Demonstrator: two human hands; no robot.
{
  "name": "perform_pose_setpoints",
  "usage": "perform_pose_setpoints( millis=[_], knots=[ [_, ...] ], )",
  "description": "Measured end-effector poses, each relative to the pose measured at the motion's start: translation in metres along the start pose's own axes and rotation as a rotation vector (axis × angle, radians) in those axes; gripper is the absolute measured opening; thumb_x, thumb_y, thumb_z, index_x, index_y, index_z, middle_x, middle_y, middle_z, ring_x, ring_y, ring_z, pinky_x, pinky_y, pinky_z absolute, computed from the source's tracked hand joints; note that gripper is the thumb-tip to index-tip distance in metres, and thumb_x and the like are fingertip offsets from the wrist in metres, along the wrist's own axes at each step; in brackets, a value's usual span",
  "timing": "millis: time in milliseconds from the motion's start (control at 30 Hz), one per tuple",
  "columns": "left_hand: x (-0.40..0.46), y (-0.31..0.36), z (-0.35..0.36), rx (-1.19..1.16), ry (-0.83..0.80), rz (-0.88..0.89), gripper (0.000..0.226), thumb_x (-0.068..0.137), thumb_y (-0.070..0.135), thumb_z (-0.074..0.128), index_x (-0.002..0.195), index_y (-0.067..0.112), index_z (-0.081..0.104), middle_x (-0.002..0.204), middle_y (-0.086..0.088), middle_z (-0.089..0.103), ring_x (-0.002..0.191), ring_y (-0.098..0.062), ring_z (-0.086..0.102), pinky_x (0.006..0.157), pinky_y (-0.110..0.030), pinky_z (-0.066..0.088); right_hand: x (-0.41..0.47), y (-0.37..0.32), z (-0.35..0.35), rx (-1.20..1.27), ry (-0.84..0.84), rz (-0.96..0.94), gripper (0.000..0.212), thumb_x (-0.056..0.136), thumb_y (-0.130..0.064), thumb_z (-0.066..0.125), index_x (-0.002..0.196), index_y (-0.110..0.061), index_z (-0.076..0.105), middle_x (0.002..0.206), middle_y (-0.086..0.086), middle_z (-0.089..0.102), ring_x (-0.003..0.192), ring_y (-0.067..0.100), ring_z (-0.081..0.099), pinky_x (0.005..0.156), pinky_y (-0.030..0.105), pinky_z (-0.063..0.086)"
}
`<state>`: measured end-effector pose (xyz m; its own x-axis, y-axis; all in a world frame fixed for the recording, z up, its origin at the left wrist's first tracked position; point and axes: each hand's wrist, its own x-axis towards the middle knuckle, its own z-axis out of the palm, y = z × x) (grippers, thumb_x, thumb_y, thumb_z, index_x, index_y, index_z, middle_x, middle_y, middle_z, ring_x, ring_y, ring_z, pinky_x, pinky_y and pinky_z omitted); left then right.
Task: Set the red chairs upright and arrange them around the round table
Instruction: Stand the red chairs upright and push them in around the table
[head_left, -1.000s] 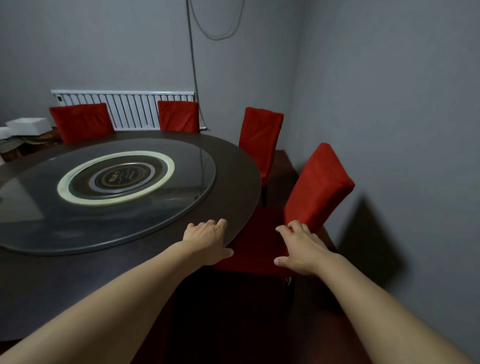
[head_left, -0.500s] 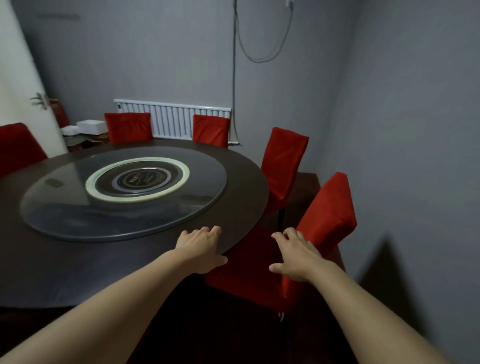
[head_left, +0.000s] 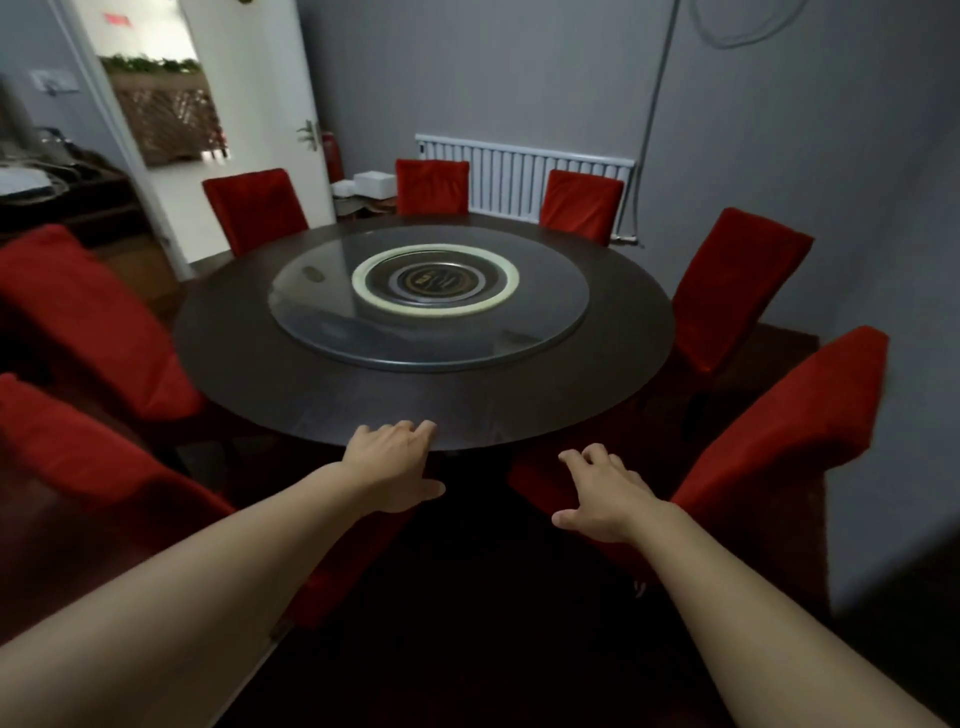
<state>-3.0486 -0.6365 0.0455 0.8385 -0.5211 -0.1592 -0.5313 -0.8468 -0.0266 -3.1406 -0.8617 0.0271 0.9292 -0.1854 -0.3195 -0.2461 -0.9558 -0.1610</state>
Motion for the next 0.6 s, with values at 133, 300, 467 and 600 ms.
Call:
perform_pose_setpoints(
  millis=[133, 300, 467, 600],
  knots=[
    [-0.027, -0.044, 0.013, -0.014, -0.027, -0.084, 0.059, 0.086, 0.055, 0.056, 0.129, 0.019, 0.036, 0.128, -0.003, 0.050, 0.116, -0.024, 0.052, 0.093, -0.039, 0.036, 0.001, -0.036, 0.008, -0.032, -0.034, -0.030, 0.079, 0.086, -0.046, 0.064, 0.147, -0.022, 0.020, 0.149, 0.011, 0.021, 0.136, 0.030, 0.028, 0.109, 0.043, 0.033],
    [-0.050, -0.098, 0.018, -0.039, -0.015, -0.112, 0.060, 0.086, 0.054, 0.056, 0.130, 0.018, 0.037, 0.131, -0.004, 0.049, 0.119, -0.025, 0.050, 0.095, -0.040, 0.036, 0.005, -0.099, 0.008, -0.070, -0.022, -0.059, 0.077, 0.086, -0.046, 0.063, 0.146, -0.022, 0.022, 0.149, 0.011, 0.021, 0.135, 0.030, 0.029, 0.108, 0.043, 0.034],
    [-0.070, -0.138, 0.020, -0.047, 0.011, -0.079, 0.063, 0.086, 0.054, 0.056, 0.133, 0.018, 0.036, 0.132, -0.005, 0.049, 0.119, -0.026, 0.050, 0.097, -0.041, 0.034, 0.008, -0.158, 0.014, -0.089, -0.051, -0.070, 0.077, 0.086, -0.045, 0.063, 0.146, -0.022, 0.022, 0.149, 0.010, 0.021, 0.135, 0.029, 0.029, 0.107, 0.043, 0.035],
    [-0.083, -0.172, 0.016, -0.057, 0.017, -0.073, 0.064, 0.086, 0.054, 0.057, 0.133, 0.017, 0.036, 0.132, -0.007, 0.049, 0.121, -0.028, 0.049, 0.098, -0.043, 0.033, 0.007, -0.205, 0.018, -0.099, -0.037, -0.093, 0.076, 0.086, -0.046, 0.063, 0.146, -0.024, 0.023, 0.148, 0.009, 0.022, 0.134, 0.028, 0.030, 0.106, 0.041, 0.036]
  ],
)
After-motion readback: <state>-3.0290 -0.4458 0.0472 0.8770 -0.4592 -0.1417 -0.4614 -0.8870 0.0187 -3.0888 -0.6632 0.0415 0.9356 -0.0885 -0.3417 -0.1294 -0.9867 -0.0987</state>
